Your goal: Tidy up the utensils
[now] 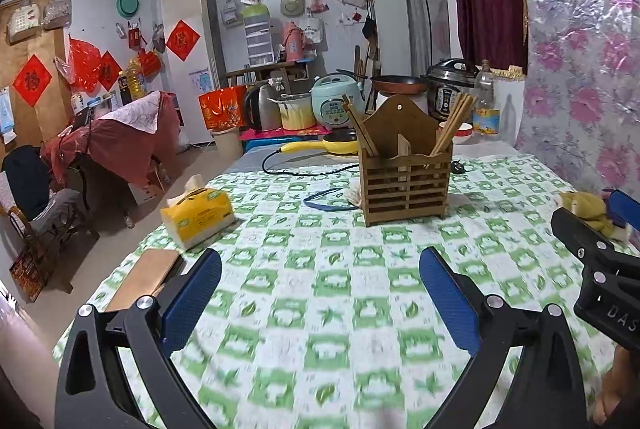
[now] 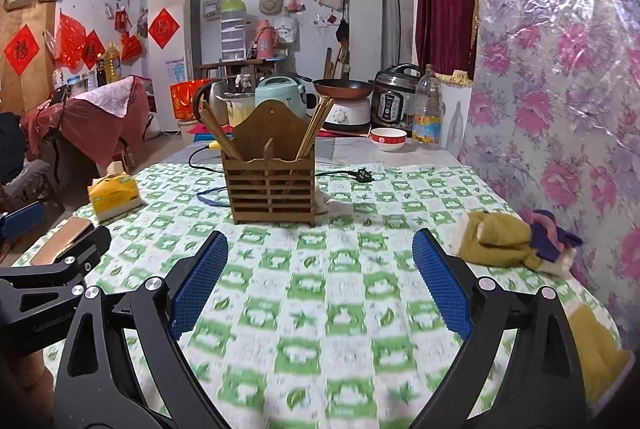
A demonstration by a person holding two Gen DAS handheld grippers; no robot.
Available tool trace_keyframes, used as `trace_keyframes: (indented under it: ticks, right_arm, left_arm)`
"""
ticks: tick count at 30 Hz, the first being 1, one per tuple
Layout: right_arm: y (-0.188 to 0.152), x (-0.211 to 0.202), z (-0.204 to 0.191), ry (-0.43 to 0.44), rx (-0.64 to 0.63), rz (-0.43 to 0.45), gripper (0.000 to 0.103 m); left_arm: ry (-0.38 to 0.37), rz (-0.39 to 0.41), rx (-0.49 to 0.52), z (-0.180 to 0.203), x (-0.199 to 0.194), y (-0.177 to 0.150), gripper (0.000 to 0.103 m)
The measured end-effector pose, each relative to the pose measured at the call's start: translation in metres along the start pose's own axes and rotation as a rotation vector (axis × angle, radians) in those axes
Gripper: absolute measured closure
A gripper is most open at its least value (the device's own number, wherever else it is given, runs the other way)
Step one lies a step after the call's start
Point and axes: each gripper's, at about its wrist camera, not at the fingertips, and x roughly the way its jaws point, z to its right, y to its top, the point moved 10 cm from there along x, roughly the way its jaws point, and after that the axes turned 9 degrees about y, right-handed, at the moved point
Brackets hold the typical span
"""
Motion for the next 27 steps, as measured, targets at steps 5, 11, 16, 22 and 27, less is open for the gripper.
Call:
trace_keyframes:
  ticks: [5, 11, 16, 22, 27]
  right_arm:
    - [0.008, 0.032, 0.006, 0.002, 0.013, -0.014, 0.012]
    - [0.011, 0.050, 0.012, 0.000, 0.031, -0.005, 0.012]
    - [0.007, 0.061, 0.013, -0.005, 0.029, -0.016, 0.012]
    - [0.001, 0.069, 0.015, -0.002, 0.038, -0.032, 0.012]
    - [0.000, 0.072, 0.018, 0.000, 0.044, -0.033, 0.012]
  left_arm:
    - [-0.002, -0.027, -0.006, 0.007, 0.034, 0.009, 0.006]
    - [0.000, -0.032, -0.007, 0.010, 0.056, 0.013, 0.006]
    - [0.002, -0.040, -0.004, 0.015, 0.066, 0.012, 0.006]
    - [-0.001, -0.047, 0.000, 0.019, 0.074, 0.010, 0.006]
    - [-0.009, -0.040, -0.004, 0.021, 0.077, 0.010, 0.006]
